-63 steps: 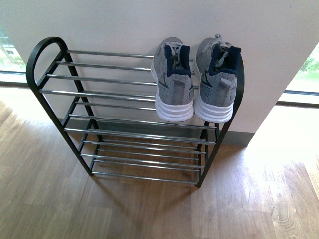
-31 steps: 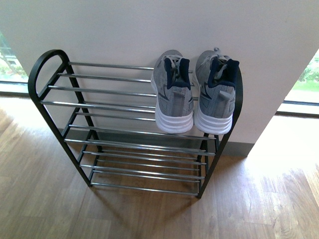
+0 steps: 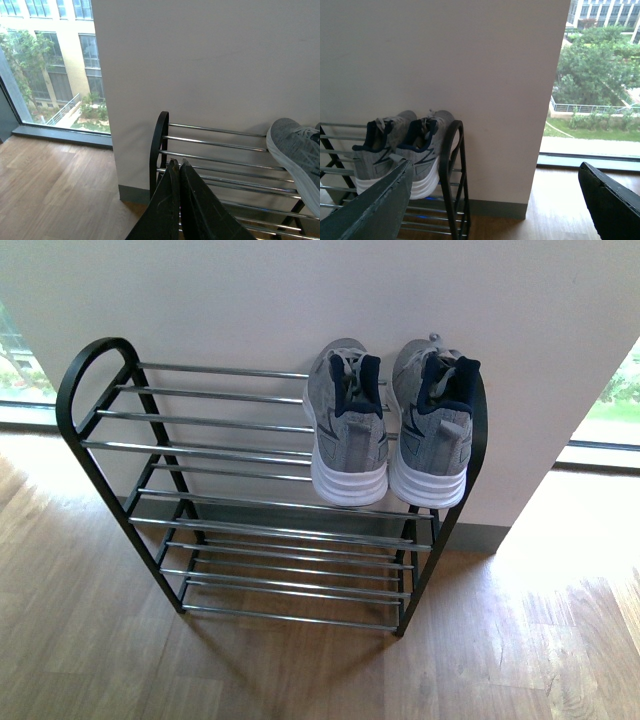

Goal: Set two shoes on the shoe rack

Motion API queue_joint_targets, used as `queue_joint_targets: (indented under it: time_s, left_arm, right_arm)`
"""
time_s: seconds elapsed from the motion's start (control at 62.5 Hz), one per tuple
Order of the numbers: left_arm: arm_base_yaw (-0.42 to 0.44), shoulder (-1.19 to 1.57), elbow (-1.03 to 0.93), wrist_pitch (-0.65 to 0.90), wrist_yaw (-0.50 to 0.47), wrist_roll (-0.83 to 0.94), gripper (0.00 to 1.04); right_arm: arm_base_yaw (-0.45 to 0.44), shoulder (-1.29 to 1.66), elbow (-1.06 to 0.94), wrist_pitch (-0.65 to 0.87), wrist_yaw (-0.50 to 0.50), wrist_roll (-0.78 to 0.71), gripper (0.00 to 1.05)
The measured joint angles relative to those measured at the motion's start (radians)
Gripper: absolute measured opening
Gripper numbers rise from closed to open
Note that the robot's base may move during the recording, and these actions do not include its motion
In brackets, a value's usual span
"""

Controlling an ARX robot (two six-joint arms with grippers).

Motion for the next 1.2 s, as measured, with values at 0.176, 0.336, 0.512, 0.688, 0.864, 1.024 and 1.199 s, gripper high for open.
queue_joint_targets:
  time_s: [0.176, 0.336, 0.512, 0.688, 0.864, 1.024, 1.199]
  left_arm:
    - [0.0, -0.128, -0.013, -0.113, 0.0, 0.0, 0.01]
    - [0.0, -0.232, -0.013, -0.206, 0.0, 0.0, 0.01]
    - [0.0, -0.34, -0.013, -0.305, 0.0, 0.0, 0.01]
    - [0.0, -0.42, -0.013, -0.383, 0.0, 0.0, 0.01]
    - [0.0, -0.495, -0.013, -0.455, 0.0, 0.0, 0.01]
    - [0.0, -0.549, -0.013, -0.509, 0.0, 0.0, 0.01]
    - [0.0, -0.6, -0.013, -0.56, 0.0, 0.0, 0.01]
  right_arm:
    - [0.0, 0.0, 0.0, 0.0, 0.0, 0.0, 0.96]
    - [0.0, 0.0, 0.0, 0.0, 0.0, 0.0, 0.96]
    - [0.0, 0.0, 0.0, 0.0, 0.0, 0.0, 0.96]
    - [0.0, 0.0, 0.0, 0.0, 0.0, 0.0, 0.96]
    - [0.0, 0.0, 0.0, 0.0, 0.0, 0.0, 0.96]
    - [0.0, 0.0, 0.0, 0.0, 0.0, 0.0, 0.96]
    - [0.0, 0.0, 0.0, 0.0, 0.0, 0.0, 0.96]
